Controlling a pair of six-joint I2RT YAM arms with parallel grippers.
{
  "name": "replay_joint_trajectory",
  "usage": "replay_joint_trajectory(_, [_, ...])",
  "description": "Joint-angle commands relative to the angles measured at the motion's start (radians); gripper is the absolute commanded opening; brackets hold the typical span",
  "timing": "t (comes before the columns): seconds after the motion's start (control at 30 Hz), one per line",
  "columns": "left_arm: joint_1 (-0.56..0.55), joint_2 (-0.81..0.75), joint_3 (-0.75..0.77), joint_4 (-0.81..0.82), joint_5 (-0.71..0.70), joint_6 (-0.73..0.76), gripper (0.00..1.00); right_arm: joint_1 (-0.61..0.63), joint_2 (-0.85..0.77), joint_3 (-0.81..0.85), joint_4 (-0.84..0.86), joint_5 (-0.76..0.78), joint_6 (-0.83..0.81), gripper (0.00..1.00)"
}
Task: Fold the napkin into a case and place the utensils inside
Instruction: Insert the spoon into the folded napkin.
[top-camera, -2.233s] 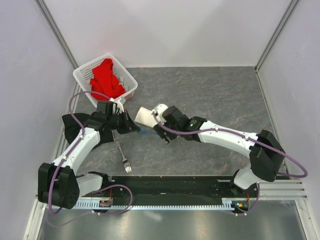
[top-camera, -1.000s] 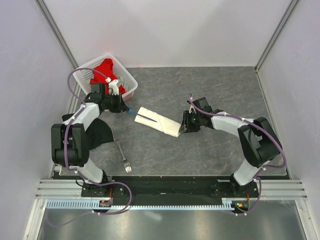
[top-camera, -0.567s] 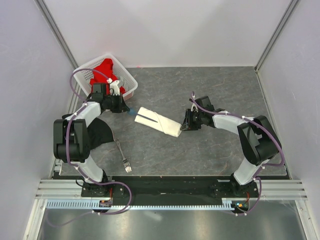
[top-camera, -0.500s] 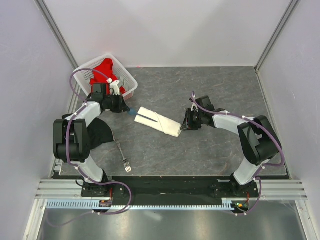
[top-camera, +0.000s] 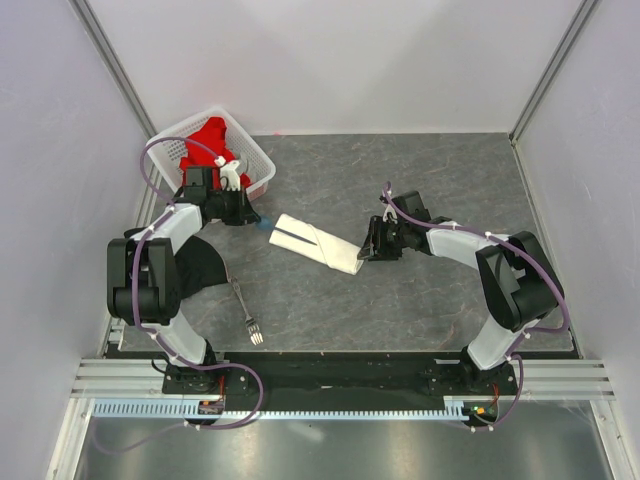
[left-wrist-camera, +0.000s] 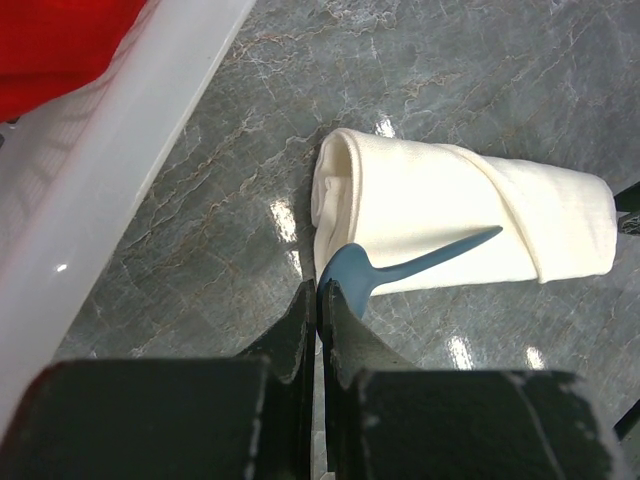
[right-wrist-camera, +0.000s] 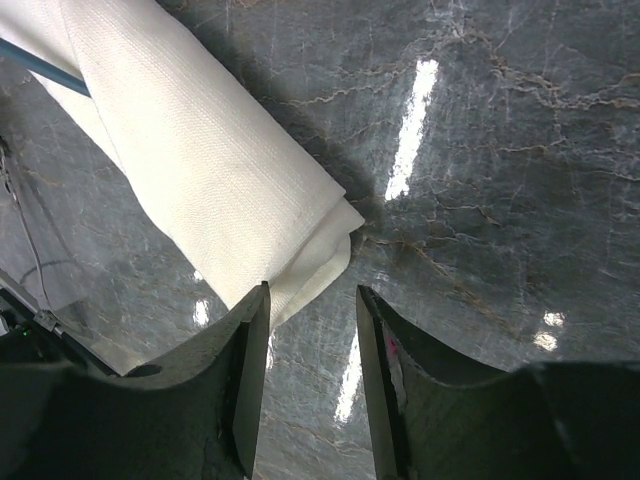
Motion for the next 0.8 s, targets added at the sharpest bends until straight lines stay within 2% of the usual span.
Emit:
replay_joint_trajectory(0.0, [-0.008,-0.009,0.032,0.044,0.044,0.001,0.02,-0.003,-0.003,0.015,0.045,-0.026,0.006,0.48])
replay_joint_trajectory(0.27, [-0.025,0.014,0.035,0.073,0.058,-0.053,0.02,-0.004,0.018,0.023,0.057,-0.034,0.009,0.46])
replay_joint_trajectory(0.77, [-0.082,0.095,0.075,0.073,0.052,-0.053,0.02,-0.003,0.066,0.029,0.080,-0.036,0.007,0.36])
